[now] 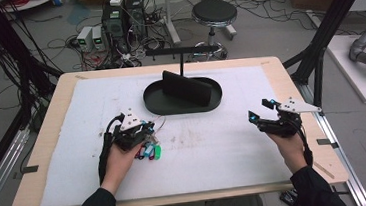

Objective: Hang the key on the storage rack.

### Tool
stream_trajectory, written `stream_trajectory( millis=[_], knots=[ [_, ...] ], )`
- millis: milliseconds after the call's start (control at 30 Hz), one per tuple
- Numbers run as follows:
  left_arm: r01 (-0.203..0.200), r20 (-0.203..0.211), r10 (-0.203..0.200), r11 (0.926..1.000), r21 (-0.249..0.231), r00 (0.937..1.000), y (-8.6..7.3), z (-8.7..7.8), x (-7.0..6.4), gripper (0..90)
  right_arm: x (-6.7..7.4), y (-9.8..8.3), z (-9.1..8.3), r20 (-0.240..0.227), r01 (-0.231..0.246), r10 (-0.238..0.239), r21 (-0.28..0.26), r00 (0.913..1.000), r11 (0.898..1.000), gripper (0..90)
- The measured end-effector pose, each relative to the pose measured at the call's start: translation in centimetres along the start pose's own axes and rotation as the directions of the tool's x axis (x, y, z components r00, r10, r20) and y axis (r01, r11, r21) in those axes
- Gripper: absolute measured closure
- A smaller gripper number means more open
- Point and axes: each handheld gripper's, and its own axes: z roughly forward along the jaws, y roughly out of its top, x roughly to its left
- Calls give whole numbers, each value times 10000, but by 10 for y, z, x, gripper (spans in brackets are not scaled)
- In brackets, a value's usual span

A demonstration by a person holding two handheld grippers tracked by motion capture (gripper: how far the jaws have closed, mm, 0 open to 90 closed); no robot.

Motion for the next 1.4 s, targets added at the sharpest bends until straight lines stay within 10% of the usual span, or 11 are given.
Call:
stream_trajectory(
  millis=[1400],
  knots=[
    [-504, -192, 471, 9658, -2542, 9987, 83, -43, 18, 865, -3, 0, 1, 68, -94, 94, 14, 9999, 10000, 270]
  ],
)
